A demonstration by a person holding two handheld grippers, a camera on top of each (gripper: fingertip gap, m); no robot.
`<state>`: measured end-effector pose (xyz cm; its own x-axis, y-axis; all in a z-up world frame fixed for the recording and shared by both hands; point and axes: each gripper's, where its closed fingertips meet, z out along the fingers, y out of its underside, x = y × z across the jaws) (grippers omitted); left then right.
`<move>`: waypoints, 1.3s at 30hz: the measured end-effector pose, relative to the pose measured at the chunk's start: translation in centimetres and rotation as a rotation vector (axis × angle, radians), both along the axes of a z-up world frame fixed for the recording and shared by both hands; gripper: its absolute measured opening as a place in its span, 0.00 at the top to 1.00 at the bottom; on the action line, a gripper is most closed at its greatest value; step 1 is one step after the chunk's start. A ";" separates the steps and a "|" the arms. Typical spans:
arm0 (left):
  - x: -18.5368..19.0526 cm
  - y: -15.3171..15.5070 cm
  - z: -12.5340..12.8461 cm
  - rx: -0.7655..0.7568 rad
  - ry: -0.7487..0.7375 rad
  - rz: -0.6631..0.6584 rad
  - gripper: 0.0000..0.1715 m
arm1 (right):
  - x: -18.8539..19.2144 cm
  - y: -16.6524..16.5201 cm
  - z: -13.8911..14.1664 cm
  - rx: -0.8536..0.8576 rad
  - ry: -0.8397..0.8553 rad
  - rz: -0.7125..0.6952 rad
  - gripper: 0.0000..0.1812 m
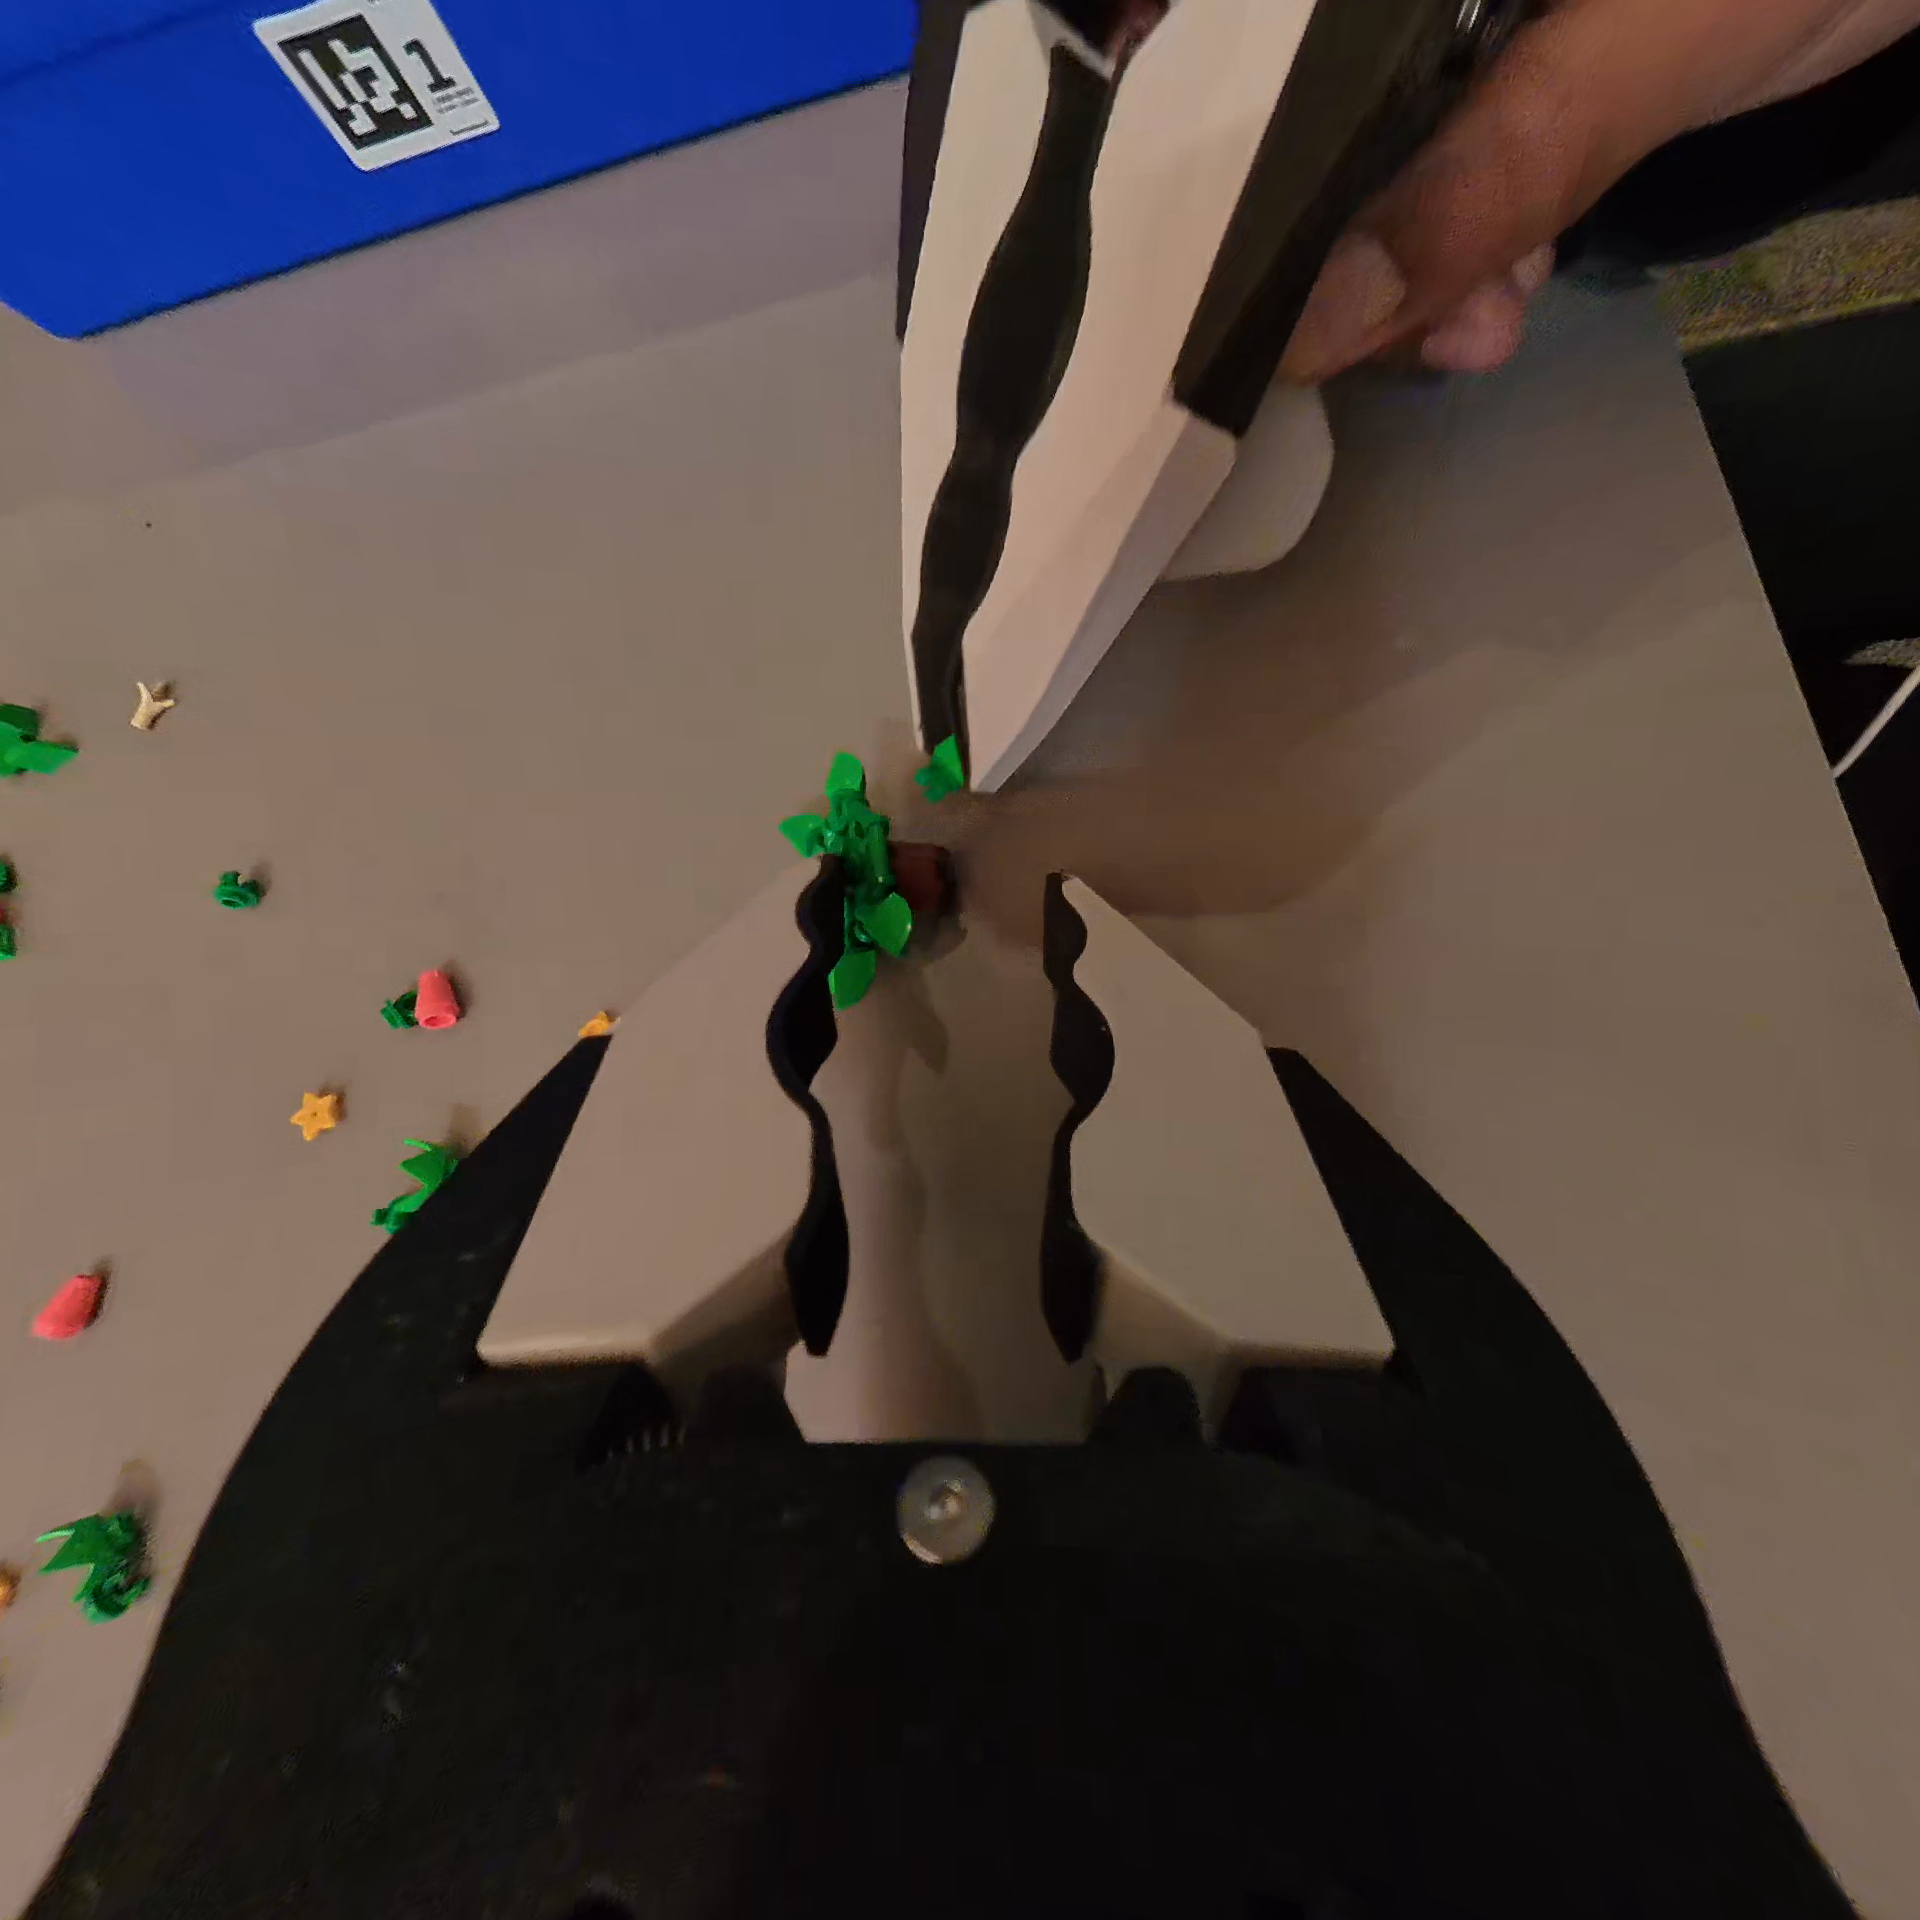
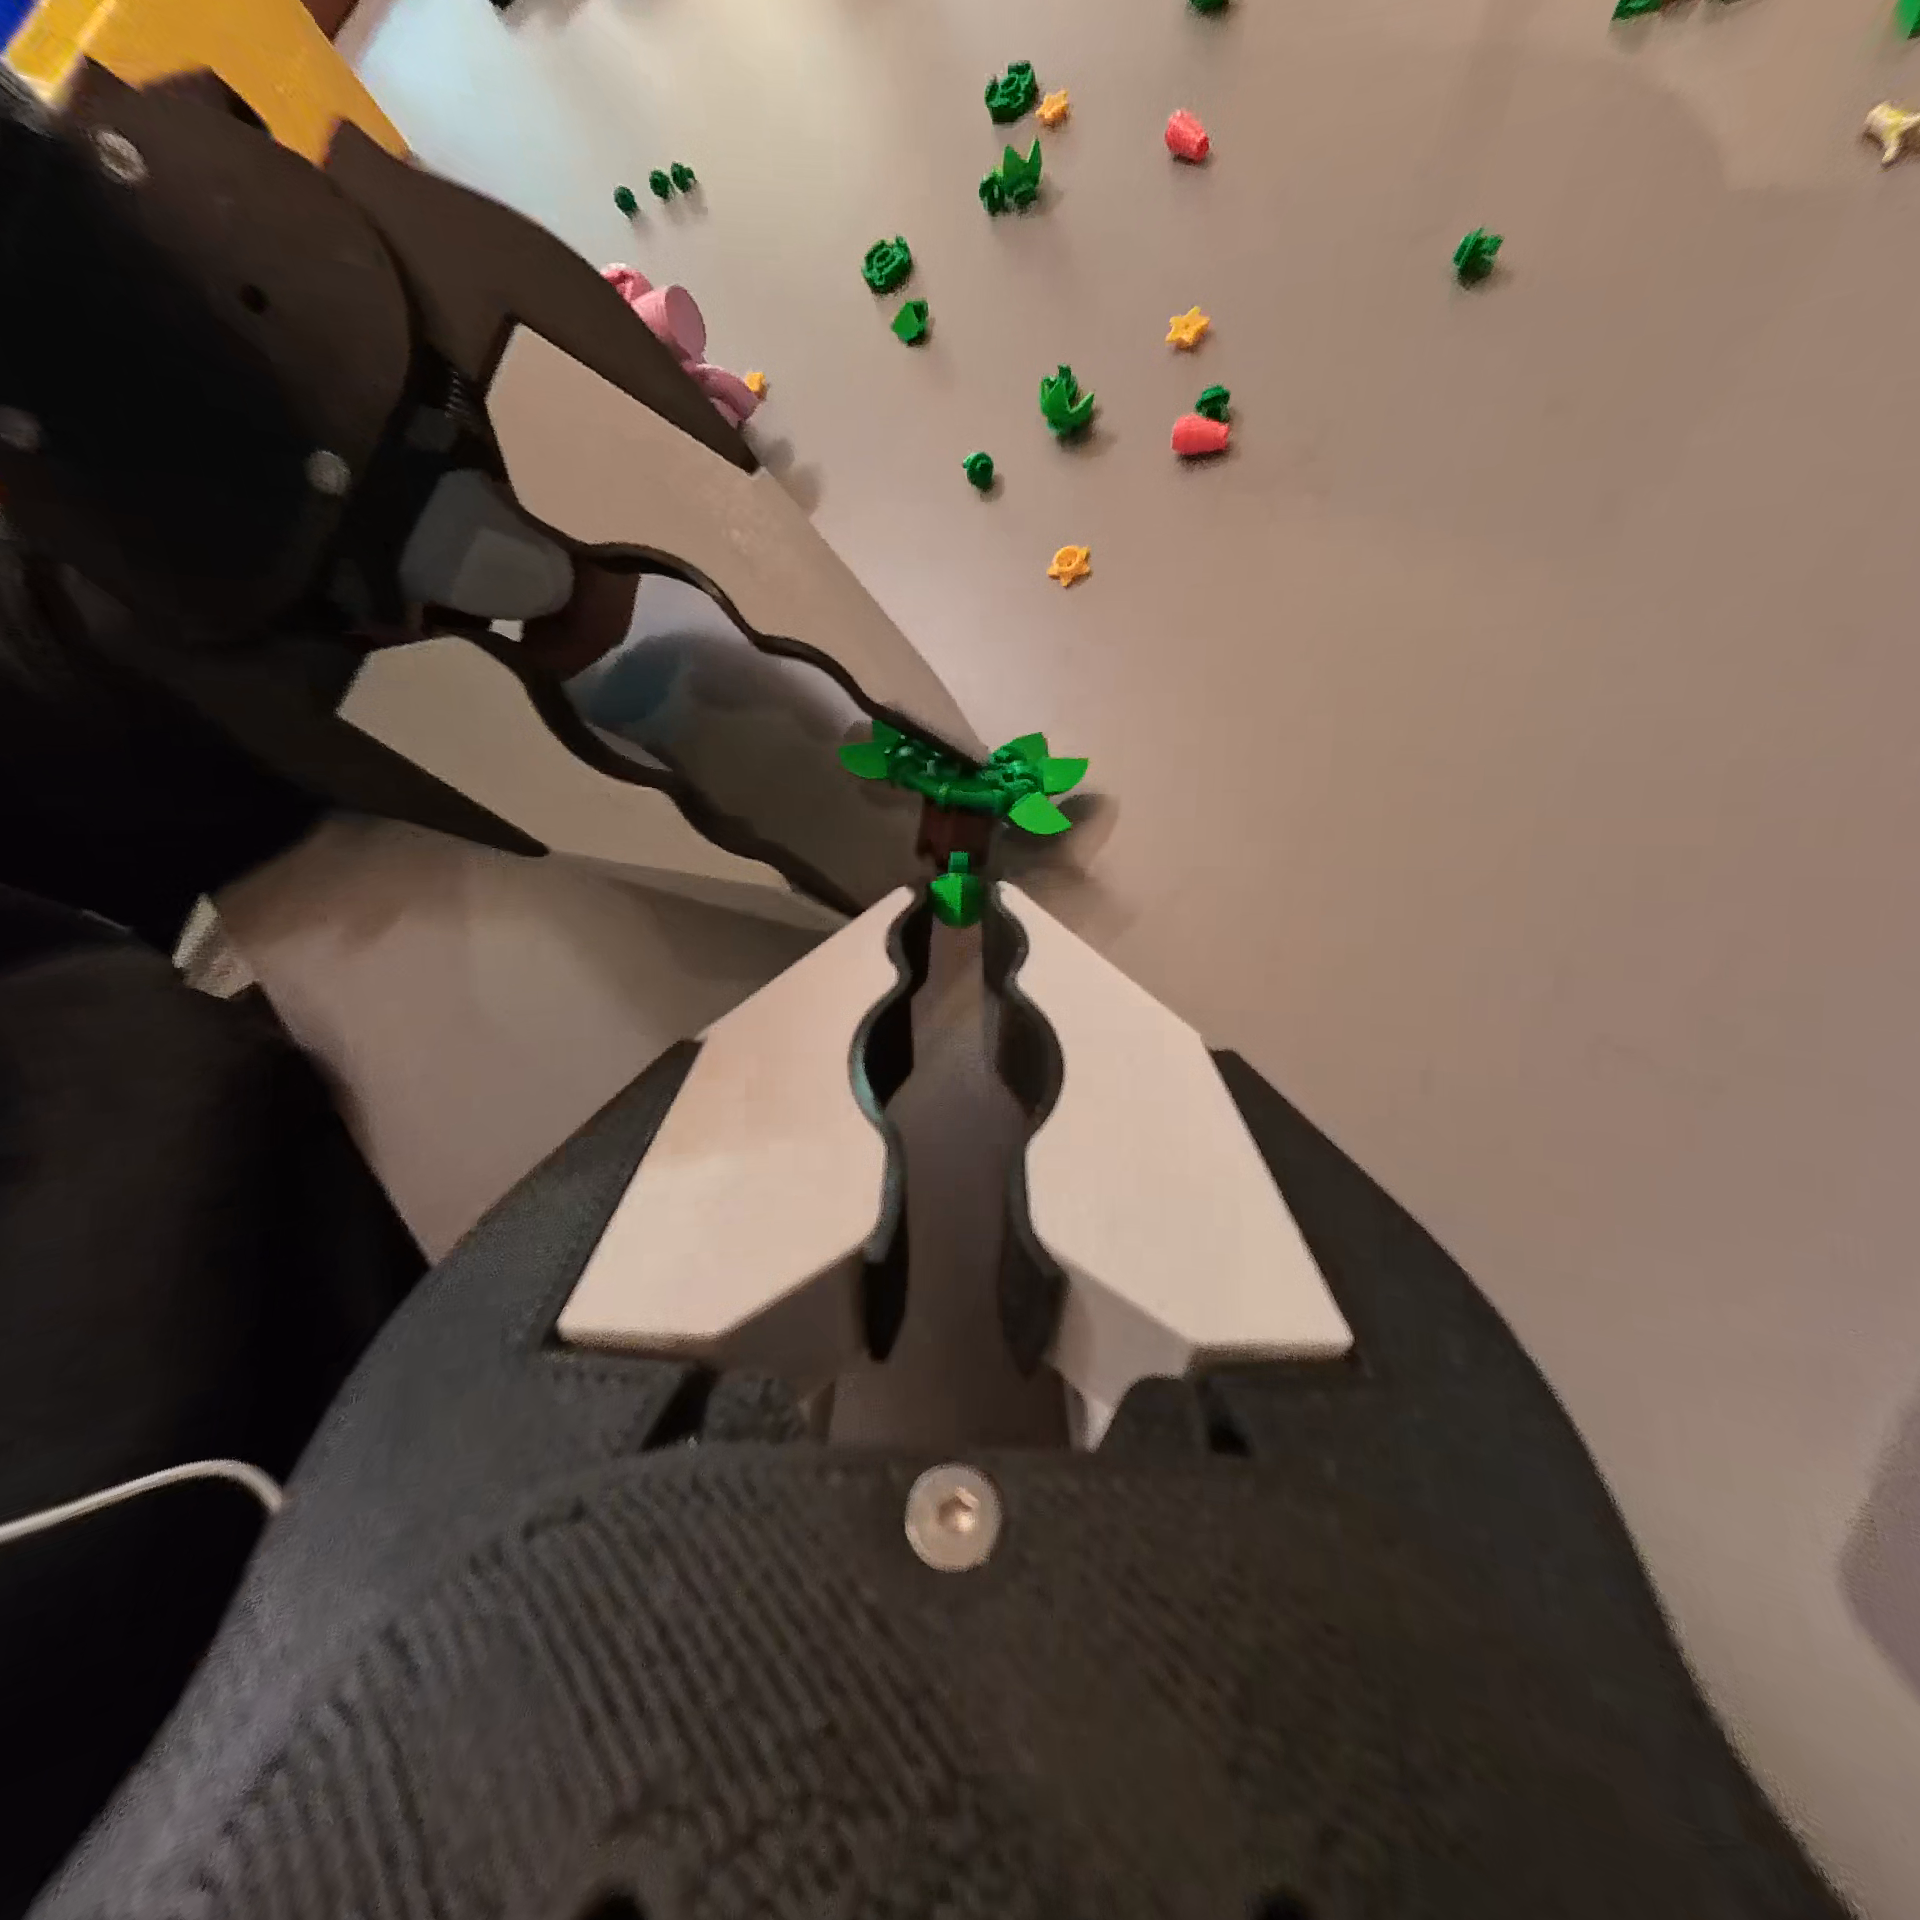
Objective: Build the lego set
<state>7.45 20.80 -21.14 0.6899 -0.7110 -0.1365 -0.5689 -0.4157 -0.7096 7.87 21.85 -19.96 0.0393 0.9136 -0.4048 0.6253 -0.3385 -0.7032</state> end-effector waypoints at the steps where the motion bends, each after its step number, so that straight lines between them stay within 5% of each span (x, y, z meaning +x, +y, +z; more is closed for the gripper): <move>1: 0.0 0.1 0.0 -0.002 -0.010 0.002 0.80 | 0.1 0.2 0.3 -0.013 -0.011 0.005 0.96; 14: -0.1 0.9 -0.2 0.053 0.023 -0.015 0.84 | -0.1 0.6 0.2 -0.275 -0.346 0.220 0.96; 22: -0.5 1.6 -0.1 0.093 0.005 -0.015 0.86 | -0.3 0.9 0.2 -0.424 -0.359 0.244 0.96; 39: -0.6 1.9 -0.2 0.057 -0.030 -0.028 0.89 | -0.7 1.4 0.0 -0.462 -0.385 0.363 0.96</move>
<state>6.87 22.72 -21.30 0.6740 -0.7219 -0.1568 -0.5579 -0.3584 -0.7485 7.15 23.26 -20.00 -0.0171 0.6335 -0.7736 0.9311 -0.2719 -0.2433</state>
